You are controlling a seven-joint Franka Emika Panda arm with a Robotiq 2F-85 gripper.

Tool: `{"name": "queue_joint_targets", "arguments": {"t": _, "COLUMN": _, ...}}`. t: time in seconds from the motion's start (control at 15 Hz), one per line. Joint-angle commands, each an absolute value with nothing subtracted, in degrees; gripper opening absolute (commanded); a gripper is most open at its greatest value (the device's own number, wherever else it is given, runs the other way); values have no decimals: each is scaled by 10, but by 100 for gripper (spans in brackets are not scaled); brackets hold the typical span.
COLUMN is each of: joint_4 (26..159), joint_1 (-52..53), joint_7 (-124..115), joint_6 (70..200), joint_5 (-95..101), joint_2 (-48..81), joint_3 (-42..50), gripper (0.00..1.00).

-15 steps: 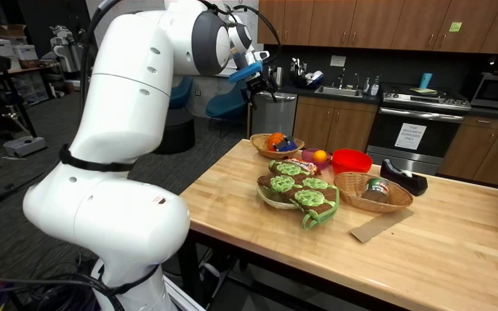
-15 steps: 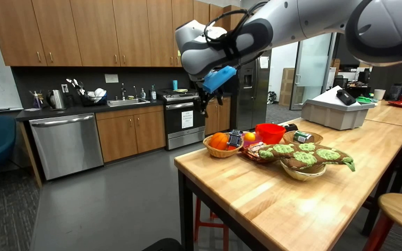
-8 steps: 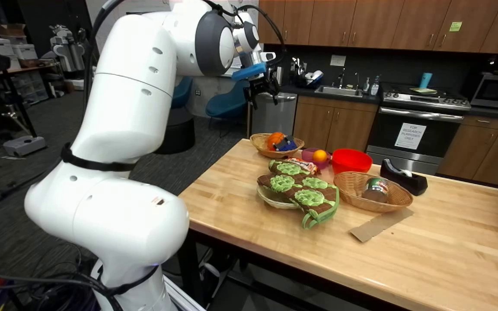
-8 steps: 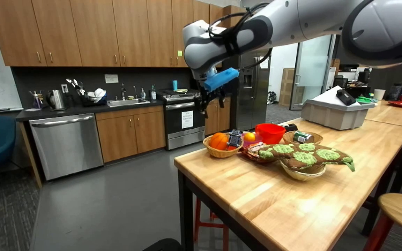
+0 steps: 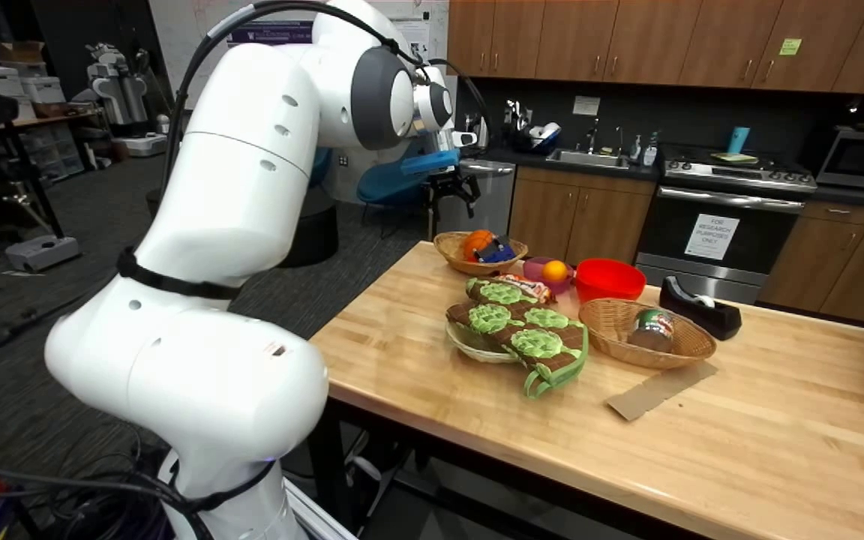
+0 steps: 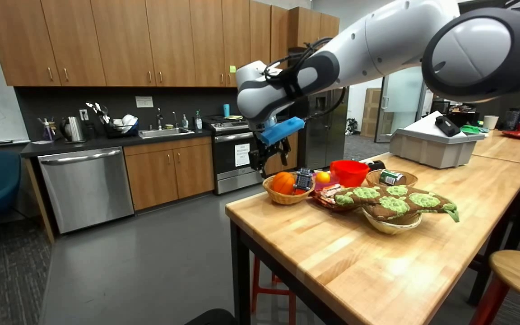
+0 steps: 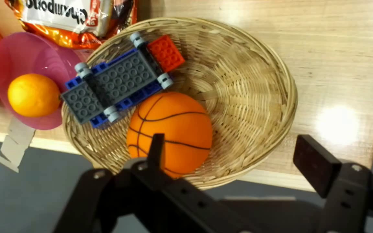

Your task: Pick up the small ball and put it into the red bowl

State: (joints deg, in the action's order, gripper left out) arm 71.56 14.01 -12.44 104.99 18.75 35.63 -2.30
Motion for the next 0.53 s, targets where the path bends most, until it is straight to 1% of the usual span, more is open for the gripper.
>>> {"name": "queue_joint_targets", "arguments": {"t": 0.0, "joint_4": 726, "joint_1": 141, "joint_7": -131, "joint_6": 1058, "joint_5": 178, "joint_2": 352, "joint_3": -15, "gripper": 100}}
{"name": "queue_joint_targets", "arguments": {"t": 0.47, "joint_4": 715, "joint_1": 136, "joint_7": -118, "joint_6": 1058, "joint_5": 179, "joint_2": 360, "joint_3": -11, "gripper": 100}}
